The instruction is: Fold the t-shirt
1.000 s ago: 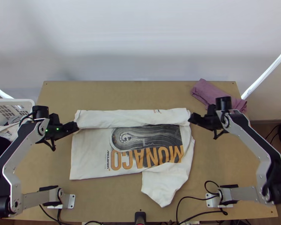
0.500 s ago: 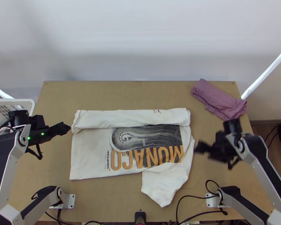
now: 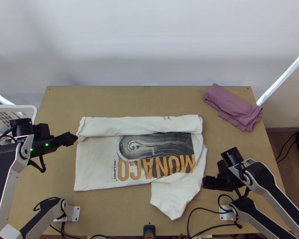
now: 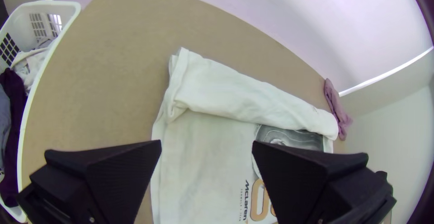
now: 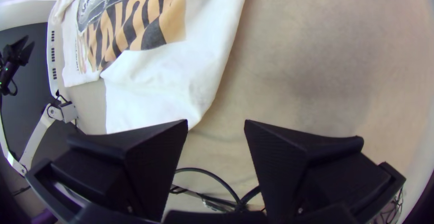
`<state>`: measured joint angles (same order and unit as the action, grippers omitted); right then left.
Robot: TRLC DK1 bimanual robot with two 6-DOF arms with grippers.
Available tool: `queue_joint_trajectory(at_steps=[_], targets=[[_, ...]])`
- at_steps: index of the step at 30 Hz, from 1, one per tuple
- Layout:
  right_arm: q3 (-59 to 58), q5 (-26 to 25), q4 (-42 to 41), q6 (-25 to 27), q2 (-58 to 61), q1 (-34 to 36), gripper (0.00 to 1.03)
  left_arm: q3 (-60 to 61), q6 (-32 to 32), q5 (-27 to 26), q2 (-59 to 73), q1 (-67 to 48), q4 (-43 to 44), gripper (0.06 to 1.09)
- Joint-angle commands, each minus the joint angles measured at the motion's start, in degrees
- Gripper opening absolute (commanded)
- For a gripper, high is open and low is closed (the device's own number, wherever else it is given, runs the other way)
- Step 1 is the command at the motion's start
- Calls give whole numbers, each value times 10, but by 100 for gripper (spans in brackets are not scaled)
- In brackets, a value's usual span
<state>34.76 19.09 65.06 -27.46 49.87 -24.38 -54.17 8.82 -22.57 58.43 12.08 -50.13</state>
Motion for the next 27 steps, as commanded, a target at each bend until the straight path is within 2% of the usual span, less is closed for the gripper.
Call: queue_joint_trajectory(at_steps=[1,11,12,14,18,20,25,27], targets=[[-17,2,-26,-9,36,-6,59,-5,10,-6,-10,-6,-11,103],[0,17,-66,13,172,-22,59,8,11,-6,-21,-7,-15,103],[1,18,-69,13,182,-28,56,8,11,-5,-22,-7,-16,103],[2,18,-77,20,190,-34,45,10,11,-5,-24,-7,-17,103],[0,18,-114,26,184,-34,14,17,-10,-4,-25,-5,-27,103],[-1,17,-131,28,184,-34,3,22,-46,-1,-24,-3,-44,103],[-5,17,-141,29,174,-30,3,29,-183,8,-24,8,-121,103],[-5,17,-141,30,167,-28,3,30,-268,18,-21,8,-190,103]])
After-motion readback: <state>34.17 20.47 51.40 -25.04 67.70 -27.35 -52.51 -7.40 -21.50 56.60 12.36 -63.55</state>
